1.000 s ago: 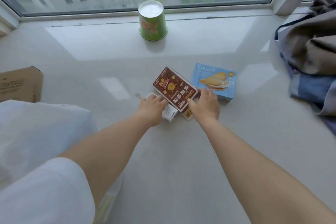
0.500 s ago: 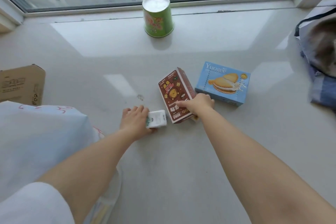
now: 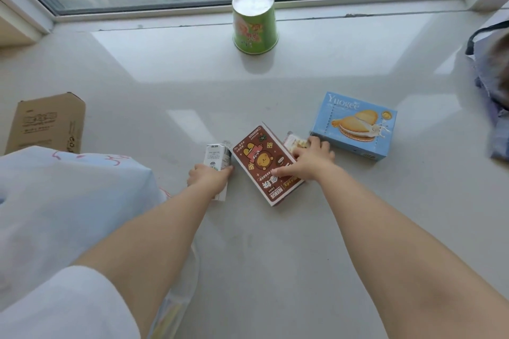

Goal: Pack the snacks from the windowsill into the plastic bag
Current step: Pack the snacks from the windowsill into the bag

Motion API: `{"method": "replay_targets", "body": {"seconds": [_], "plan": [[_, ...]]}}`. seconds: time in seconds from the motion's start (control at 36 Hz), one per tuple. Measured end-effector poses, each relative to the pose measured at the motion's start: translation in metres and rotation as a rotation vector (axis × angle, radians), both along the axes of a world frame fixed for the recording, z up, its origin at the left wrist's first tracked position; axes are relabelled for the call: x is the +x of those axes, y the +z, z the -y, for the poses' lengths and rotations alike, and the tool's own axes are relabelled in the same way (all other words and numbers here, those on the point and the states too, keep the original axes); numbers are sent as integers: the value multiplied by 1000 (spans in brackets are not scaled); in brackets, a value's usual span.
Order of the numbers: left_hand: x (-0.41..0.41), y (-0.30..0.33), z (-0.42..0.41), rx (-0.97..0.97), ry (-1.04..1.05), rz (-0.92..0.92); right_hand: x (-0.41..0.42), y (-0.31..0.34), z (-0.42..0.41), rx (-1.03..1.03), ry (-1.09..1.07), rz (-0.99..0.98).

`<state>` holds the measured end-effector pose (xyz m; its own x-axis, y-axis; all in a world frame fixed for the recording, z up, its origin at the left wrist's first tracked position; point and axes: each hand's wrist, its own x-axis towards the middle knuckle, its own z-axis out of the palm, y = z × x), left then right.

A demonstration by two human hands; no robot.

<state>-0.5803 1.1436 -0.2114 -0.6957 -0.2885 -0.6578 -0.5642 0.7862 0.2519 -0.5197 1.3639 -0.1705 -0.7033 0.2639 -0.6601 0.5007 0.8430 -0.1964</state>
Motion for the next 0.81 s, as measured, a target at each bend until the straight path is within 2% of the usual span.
{"method": "replay_targets", "body": {"seconds": [0.08, 0.14, 0.25, 0.31, 0.47, 0.58, 0.69, 0.81], "plan": [[-1, -1, -1, -2, 1, 11, -9, 3, 1, 57, 54, 35], [0, -2, -2, 10, 19, 16, -8, 2, 4, 11, -3, 26], [3, 1, -4, 29, 75, 28, 7, -3, 19, -319, -369, -52], [6, 3, -7, 61, 122, 25, 16, -6, 32, -392, -464, -78], [26, 17, -13, 334, 273, 42, 37, -3, 52, -574, -777, -190], [35, 50, -13, 444, 263, -22, 43, 28, 52, -850, -1007, -292], [40, 97, -5, 645, 232, -174, 47, 77, 63, -1096, -990, -453], [50, 155, 15, 804, 239, -337, 53, 133, 94, -1335, -923, -520]]}}
